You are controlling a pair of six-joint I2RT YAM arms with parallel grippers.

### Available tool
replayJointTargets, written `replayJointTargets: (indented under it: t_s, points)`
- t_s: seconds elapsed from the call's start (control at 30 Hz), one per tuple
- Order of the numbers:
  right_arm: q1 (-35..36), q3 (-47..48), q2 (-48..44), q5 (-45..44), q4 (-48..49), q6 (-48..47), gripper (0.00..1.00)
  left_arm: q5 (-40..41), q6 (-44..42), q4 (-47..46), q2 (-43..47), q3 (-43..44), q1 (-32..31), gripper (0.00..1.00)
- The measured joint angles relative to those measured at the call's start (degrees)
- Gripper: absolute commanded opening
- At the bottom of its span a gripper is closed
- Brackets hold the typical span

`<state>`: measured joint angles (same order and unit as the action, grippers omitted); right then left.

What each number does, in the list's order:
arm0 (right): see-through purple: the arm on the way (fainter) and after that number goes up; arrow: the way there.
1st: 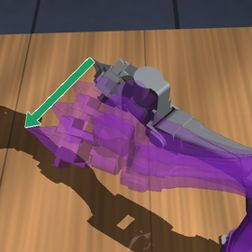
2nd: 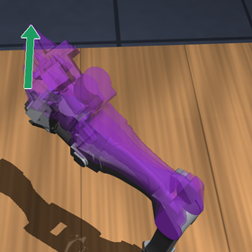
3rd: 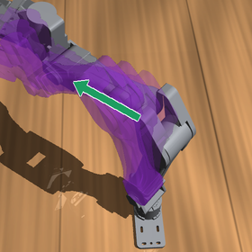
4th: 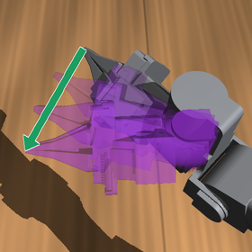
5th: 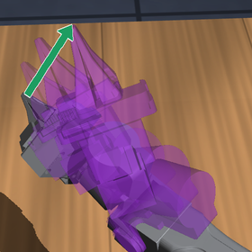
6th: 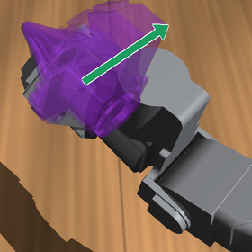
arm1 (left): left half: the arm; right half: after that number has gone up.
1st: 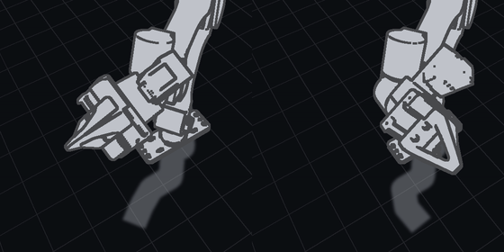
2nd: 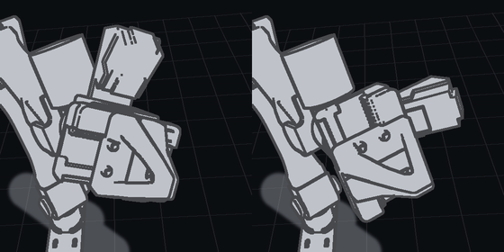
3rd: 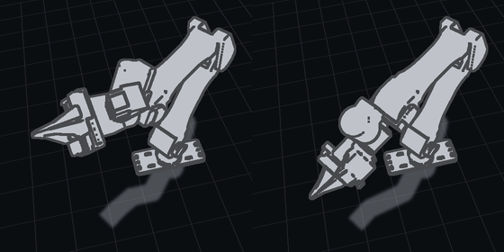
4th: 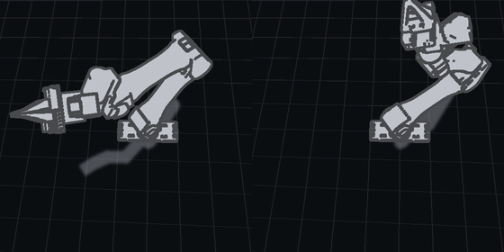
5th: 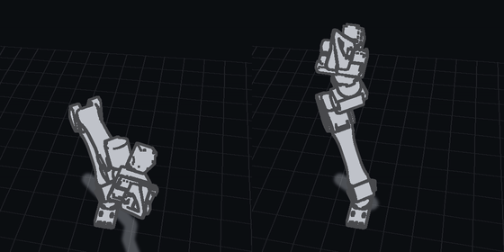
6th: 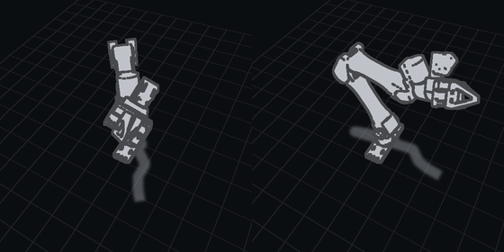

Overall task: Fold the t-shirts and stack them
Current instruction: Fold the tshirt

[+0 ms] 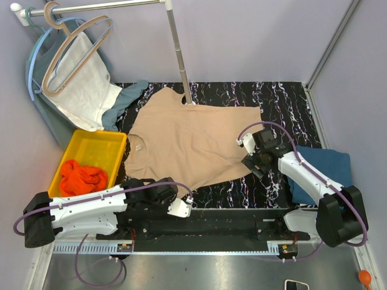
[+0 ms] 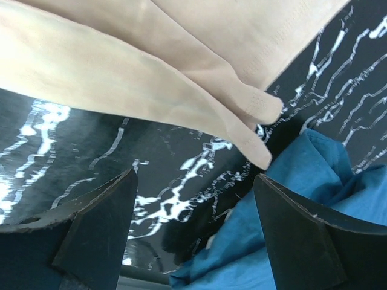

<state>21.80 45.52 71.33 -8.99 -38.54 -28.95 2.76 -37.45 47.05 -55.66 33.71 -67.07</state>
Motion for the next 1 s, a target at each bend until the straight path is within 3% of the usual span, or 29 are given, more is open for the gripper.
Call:
replayJointTargets:
  t_s: [0.33,0.63,0.73,1.0]
  points:
    - [-7.17,-0.17,3.85,-0.98,3.3,-5.4,0.84,0.57,0.0,-0.5,0.0,-0.13,0.0,0.0]
    - [-8.66,0.0,7.39,-0.39,4.92,-7.45,0.81,0.63,0.02,-1.77,-0.04,-1.49,0.0,0.0]
    - [-8.81,0.5,8.22,-0.28,4.94,-7.63,0.78,0.63,0.04,-1.81,-0.04,-1.55,0.0,0.0]
    - [-8.85,1.79,8.41,1.27,5.84,-7.72,0.59,0.72,0.31,-2.03,-0.04,-1.62,0.0,0.0]
